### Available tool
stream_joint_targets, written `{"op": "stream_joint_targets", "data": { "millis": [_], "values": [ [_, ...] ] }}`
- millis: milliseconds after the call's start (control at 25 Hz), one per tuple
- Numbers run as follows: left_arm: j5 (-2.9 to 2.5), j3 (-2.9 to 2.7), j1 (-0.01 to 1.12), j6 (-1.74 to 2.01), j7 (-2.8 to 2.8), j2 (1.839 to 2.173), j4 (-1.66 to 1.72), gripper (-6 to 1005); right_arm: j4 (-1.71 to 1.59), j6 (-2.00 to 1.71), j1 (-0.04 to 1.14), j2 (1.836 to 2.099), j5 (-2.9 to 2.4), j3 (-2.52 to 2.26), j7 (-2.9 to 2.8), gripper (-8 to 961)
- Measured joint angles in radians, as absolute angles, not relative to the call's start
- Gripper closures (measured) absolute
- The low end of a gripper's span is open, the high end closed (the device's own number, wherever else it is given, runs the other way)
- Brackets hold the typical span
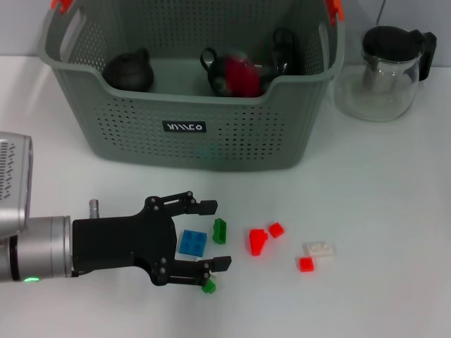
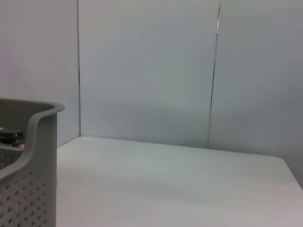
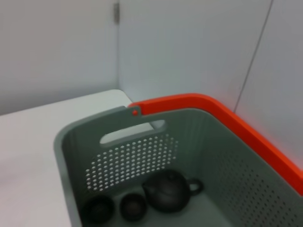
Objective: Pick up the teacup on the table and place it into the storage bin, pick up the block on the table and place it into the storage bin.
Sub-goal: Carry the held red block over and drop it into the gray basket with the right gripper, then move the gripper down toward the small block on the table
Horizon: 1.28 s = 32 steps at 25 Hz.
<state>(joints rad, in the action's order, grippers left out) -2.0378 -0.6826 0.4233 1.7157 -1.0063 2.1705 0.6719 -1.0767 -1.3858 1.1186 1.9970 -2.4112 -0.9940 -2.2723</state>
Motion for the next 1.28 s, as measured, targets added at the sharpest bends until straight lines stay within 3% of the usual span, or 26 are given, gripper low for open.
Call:
{"op": "stream_joint_targets", "data": {
  "millis": [280, 480, 640, 800, 1040, 1280],
  "values": [
    [-2.035, -0.681, 0.423, 1.718, -1.010, 2.171, 0.672, 137, -1.166, -1.384, 1.050, 2.018, -2.385, -0.991, -2.239, 478],
    [-2.033, -0.679, 0.422, 1.720, -1.012, 2.171, 0.672, 137, -1.256, -1.559, 0.915, 2.020, -2.198, -0.989, -2.084, 364],
    [-2.032, -0.672, 0.421, 1.720, -1.010, 2.171, 0.671, 137, -1.264, -1.736, 0.820, 2.014, -2.177, -0.994, -1.968, 170],
    [-2.032, -0.671, 0.420, 1.720, -1.012, 2.172, 0.670, 138, -1.255, -1.834, 0.753, 2.029, -2.281, -1.006, -1.908, 34],
    [-2.032, -0.670, 0.421, 1.718, -1.014, 2.172, 0.670, 138, -1.189, -1.800, 0.738, 2.085, -2.550, -1.061, -1.903, 39],
    [-2.032, -0.670, 0.424, 1.710, -1.014, 2.173, 0.663, 137, -1.052, -1.669, 0.782, 2.097, -2.608, -1.185, -1.915, 41]
  ]
}}
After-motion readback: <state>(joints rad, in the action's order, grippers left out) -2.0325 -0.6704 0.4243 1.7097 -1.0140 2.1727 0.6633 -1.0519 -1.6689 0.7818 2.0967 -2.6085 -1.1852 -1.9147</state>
